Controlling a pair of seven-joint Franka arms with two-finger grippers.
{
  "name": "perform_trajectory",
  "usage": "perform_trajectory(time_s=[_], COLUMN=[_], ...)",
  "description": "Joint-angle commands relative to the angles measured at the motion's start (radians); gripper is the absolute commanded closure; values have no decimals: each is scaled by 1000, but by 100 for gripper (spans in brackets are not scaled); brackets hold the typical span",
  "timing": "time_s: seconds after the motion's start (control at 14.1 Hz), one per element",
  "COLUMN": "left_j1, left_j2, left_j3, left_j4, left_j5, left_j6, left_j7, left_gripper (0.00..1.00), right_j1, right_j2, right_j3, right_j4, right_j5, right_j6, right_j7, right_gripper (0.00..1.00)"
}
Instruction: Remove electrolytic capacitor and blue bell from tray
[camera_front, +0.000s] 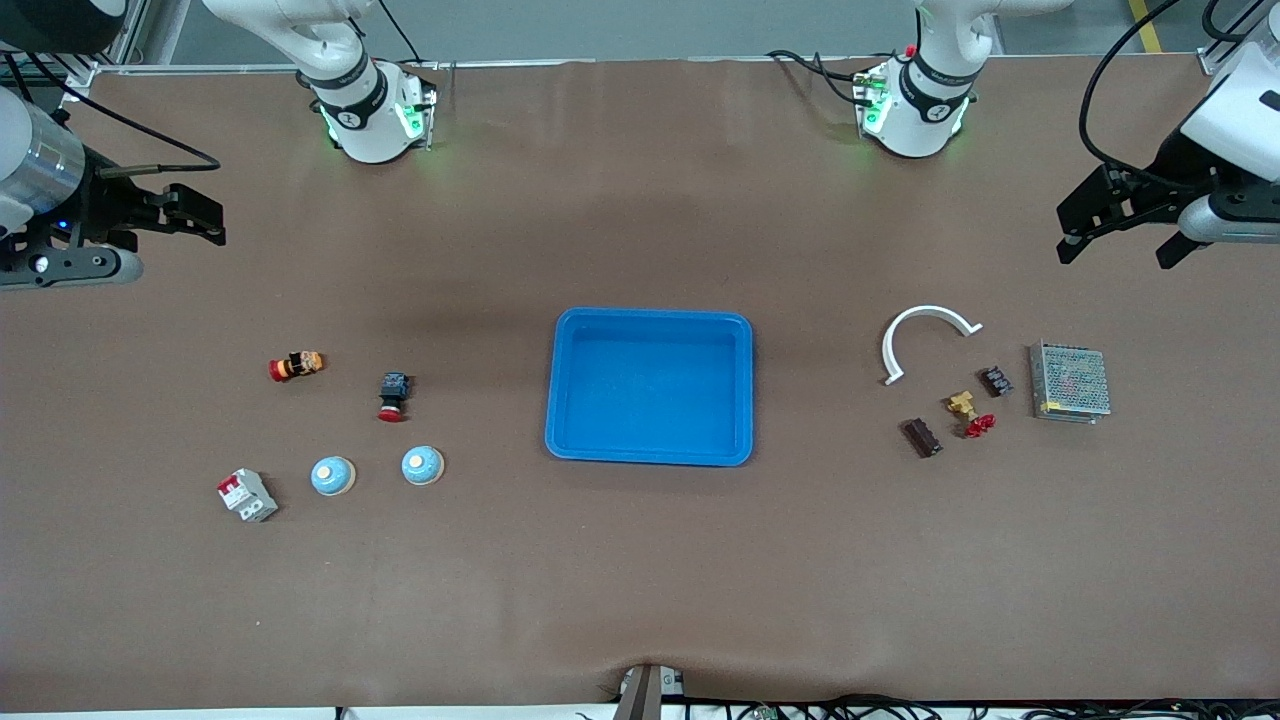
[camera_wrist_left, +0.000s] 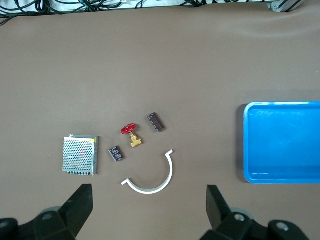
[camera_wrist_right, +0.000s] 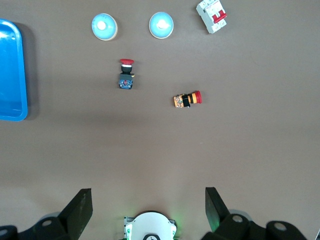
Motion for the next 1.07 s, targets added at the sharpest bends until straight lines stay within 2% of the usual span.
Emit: perform_trajectory(time_s=[0.0, 0.43, 0.99], left_j1=[7, 8, 7], left_j2=[10, 19, 33], left_j3=[0, 1, 1], left_j4=[21, 21, 21], left_j5=[-21, -21, -19], left_j6=[-13, -13, -51], left_j7=[-8, -11, -11], left_gripper=[0, 0, 0], right_j1=[35, 62, 61], right_j2=[-15, -13, -13], right_j3=[-35, -64, -66], right_j4=[6, 15, 69], right_j5=[19, 21, 7], right_j6=[-22, -30, -29], right_j7=[-7, -9, -12], right_gripper=[0, 0, 0])
